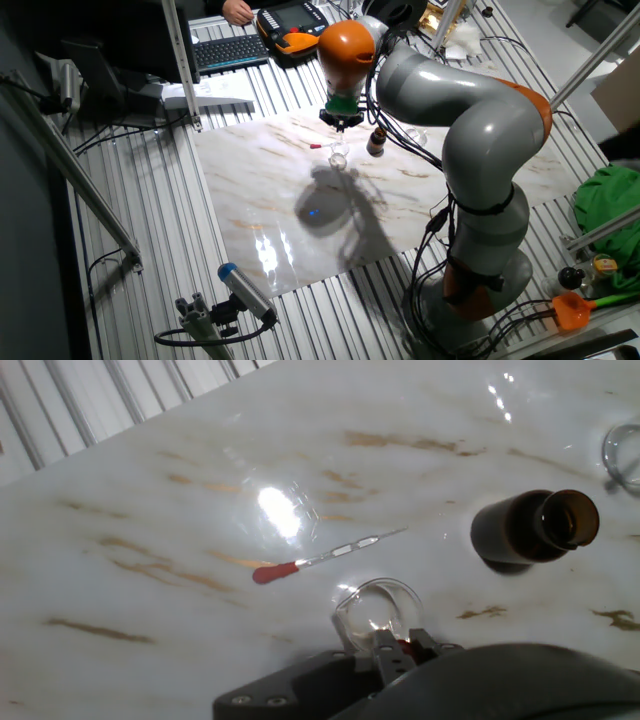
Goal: Transfer liquid using a dropper
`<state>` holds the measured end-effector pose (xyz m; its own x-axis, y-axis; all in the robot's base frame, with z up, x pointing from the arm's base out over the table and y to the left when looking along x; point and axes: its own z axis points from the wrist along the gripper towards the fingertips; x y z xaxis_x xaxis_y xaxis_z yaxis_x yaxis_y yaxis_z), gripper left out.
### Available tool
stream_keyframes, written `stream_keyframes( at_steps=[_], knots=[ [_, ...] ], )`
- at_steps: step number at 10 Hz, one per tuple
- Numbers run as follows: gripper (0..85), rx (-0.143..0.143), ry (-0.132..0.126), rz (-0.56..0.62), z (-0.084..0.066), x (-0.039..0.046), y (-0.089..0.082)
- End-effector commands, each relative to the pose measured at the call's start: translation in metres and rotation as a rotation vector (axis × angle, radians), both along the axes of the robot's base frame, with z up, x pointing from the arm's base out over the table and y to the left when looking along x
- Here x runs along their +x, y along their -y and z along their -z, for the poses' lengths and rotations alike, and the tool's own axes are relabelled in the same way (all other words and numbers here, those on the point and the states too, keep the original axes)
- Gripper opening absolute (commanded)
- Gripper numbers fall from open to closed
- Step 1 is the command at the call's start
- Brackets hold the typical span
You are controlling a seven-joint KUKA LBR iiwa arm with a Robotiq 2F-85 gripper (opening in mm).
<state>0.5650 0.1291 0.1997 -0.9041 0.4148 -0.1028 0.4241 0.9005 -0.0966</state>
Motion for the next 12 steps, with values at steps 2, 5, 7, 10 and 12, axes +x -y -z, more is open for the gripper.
stream_keyframes(
  at_steps=[2, 5, 7, 10, 12],
  knots=[
    [17.0, -0.004, 0.006, -0.004, 0.006, 0.0005, 0.001],
    [17.0, -0.006, 0.023, -0.016, 0.017, 0.0001, 0.003],
    [17.0, -0.020, 0.038, -0.022, 0.025, -0.0006, 0.003],
    [17.0, -0.031, 0.050, -0.031, 0.032, -0.0020, 0.004],
    [17.0, -0.041, 0.064, -0.033, 0.039, -0.0038, 0.003]
  ],
)
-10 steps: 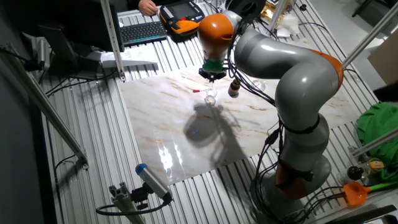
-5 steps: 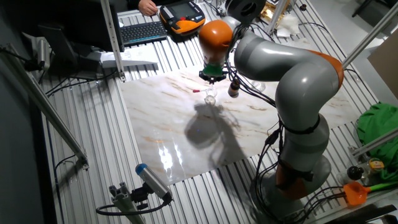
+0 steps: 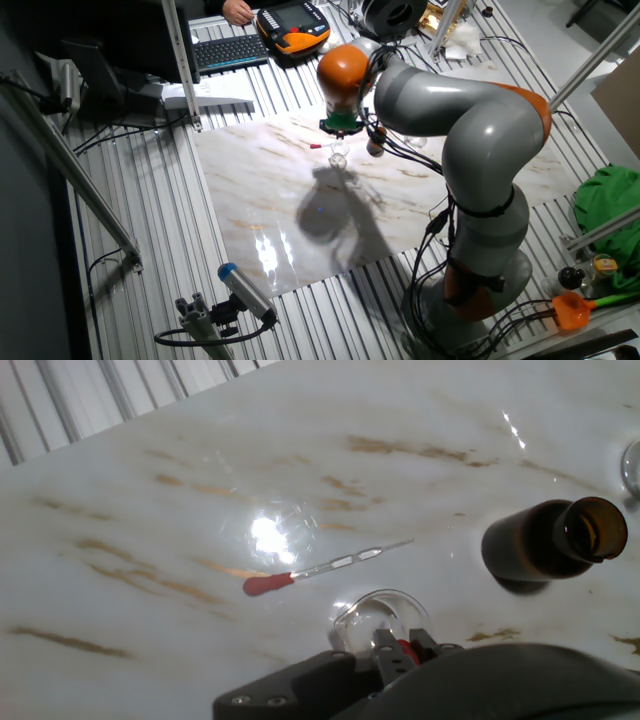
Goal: Transfer liquid using a dropper
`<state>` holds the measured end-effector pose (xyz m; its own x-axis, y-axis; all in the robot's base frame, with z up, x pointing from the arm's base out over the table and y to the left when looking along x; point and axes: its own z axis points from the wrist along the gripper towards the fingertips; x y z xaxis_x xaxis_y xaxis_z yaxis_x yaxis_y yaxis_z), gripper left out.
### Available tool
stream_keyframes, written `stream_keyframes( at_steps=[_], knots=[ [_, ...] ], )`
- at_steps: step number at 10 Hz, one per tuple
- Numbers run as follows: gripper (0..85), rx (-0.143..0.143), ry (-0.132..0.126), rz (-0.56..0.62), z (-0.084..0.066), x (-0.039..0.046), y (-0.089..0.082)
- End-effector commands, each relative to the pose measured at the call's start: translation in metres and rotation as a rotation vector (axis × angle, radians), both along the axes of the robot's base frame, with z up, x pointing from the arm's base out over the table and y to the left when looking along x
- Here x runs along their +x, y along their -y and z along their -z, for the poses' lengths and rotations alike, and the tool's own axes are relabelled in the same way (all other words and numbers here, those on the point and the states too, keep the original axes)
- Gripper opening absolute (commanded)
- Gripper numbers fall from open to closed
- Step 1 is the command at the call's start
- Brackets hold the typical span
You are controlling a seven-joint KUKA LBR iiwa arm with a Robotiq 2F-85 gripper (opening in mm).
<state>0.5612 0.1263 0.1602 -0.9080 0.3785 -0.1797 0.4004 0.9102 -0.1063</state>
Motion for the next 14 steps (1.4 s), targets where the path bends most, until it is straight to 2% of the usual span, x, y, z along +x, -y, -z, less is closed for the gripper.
stream_keyframes(
  at_steps=[1, 6, 12, 13, 14],
  knots=[
    [17.0, -0.009, 0.007, -0.004, 0.004, -0.0008, 0.000],
    [17.0, -0.019, 0.016, -0.012, 0.015, -0.0056, -0.001],
    [17.0, -0.017, 0.014, -0.018, 0.015, -0.0071, -0.002],
    [17.0, -0.014, 0.013, -0.021, 0.015, -0.0071, -0.002],
    [17.0, 0.010, 0.009, -0.014, 0.015, -0.0071, -0.002]
  ],
)
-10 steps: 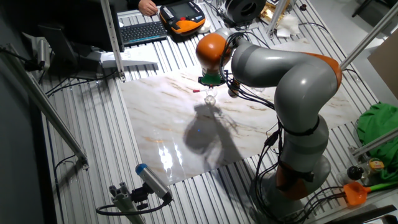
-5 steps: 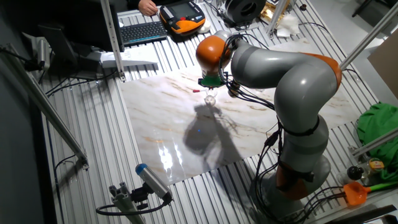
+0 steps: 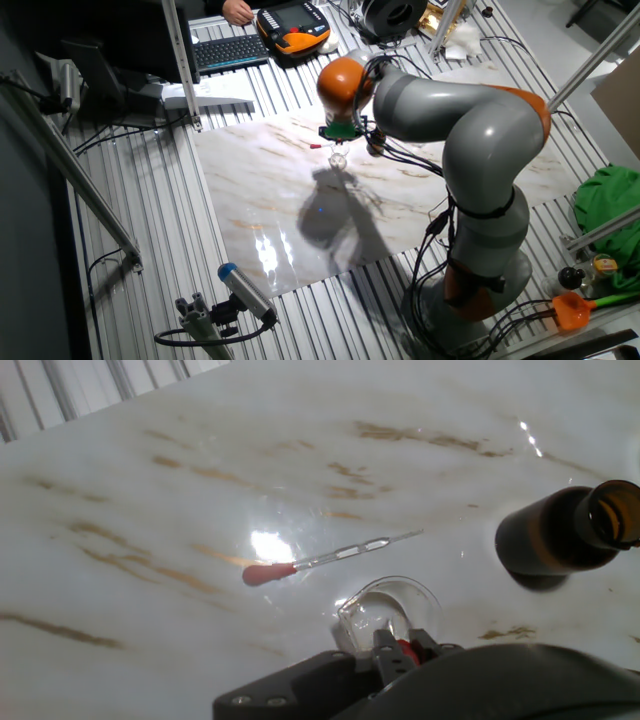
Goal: Transfer liquid using a dropper
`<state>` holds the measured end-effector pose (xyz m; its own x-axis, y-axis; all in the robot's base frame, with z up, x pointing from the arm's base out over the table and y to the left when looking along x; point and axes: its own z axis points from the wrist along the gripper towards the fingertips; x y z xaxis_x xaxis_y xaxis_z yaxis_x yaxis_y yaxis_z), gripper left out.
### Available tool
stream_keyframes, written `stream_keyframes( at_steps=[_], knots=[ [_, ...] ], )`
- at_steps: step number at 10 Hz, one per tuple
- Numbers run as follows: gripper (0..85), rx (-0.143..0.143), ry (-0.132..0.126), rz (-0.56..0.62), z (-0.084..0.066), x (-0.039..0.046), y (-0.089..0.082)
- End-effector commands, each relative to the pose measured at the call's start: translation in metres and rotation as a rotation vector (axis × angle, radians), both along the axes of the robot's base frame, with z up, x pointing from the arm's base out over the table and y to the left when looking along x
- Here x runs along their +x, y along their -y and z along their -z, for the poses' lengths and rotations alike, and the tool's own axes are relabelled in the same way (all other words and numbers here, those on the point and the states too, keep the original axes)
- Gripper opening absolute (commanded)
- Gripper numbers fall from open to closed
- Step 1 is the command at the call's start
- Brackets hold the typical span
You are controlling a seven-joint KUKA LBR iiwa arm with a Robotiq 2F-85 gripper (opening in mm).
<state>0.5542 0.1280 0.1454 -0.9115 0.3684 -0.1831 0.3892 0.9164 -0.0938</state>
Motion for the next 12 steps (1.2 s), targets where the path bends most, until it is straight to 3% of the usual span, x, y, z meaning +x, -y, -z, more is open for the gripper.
stream_keyframes(
  at_steps=[1, 3, 5, 12],
  knots=[
    [17.0, -0.003, -0.012, 0.008, 0.000, -0.0001, 0.000],
    [17.0, -0.027, -0.037, 0.018, 0.000, -0.0001, 0.000],
    [17.0, -0.034, -0.042, 0.023, 0.000, -0.0001, 0.000],
    [17.0, -0.056, -0.003, 0.019, 0.013, -0.0029, -0.002]
  ],
)
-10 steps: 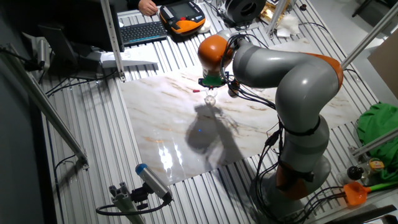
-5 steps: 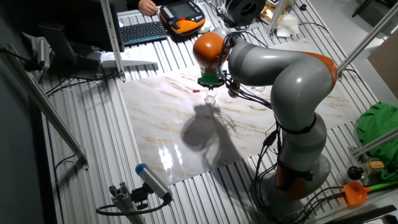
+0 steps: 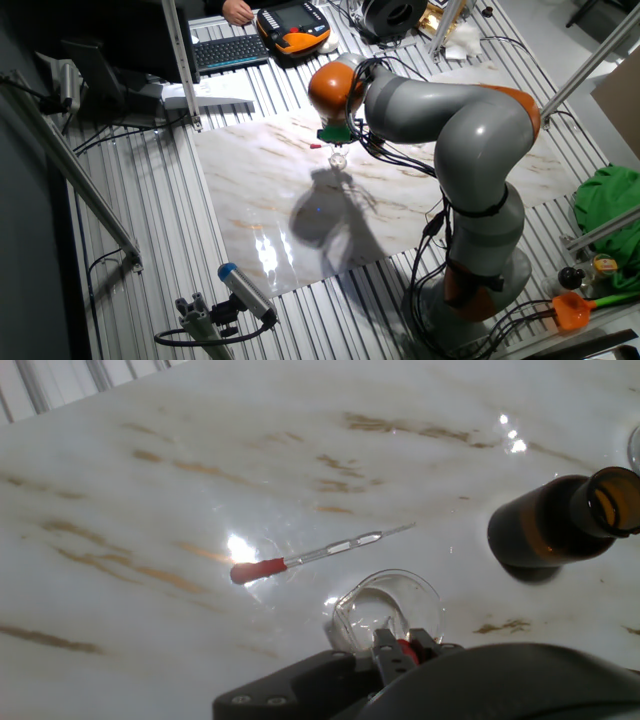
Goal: Transfer liquid using a dropper
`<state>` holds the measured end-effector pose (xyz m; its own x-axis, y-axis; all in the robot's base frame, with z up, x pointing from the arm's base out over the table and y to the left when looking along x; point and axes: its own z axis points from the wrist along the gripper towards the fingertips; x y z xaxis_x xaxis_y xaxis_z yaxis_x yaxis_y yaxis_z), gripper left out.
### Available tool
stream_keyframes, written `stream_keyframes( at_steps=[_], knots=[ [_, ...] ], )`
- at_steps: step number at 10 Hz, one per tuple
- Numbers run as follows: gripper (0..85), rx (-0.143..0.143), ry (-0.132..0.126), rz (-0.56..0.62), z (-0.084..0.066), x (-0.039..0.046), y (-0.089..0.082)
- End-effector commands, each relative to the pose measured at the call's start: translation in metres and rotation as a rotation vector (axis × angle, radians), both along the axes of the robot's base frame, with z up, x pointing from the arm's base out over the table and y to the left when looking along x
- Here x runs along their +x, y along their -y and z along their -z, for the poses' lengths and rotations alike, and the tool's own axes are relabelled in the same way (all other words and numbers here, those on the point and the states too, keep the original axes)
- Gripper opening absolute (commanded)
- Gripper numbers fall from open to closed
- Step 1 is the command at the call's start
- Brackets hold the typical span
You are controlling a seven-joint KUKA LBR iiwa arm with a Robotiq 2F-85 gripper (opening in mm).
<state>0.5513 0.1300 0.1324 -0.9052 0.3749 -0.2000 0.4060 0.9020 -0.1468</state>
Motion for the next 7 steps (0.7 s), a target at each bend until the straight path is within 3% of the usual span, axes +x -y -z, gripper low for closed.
stream_keyframes(
  at_steps=[1, 7],
  knots=[
    [17.0, -0.002, 0.001, 0.000, 0.0004, -0.0003, -0.0002],
    [17.0, -0.019, 0.022, 0.001, 0.0018, -0.0017, -0.0014]
  ],
)
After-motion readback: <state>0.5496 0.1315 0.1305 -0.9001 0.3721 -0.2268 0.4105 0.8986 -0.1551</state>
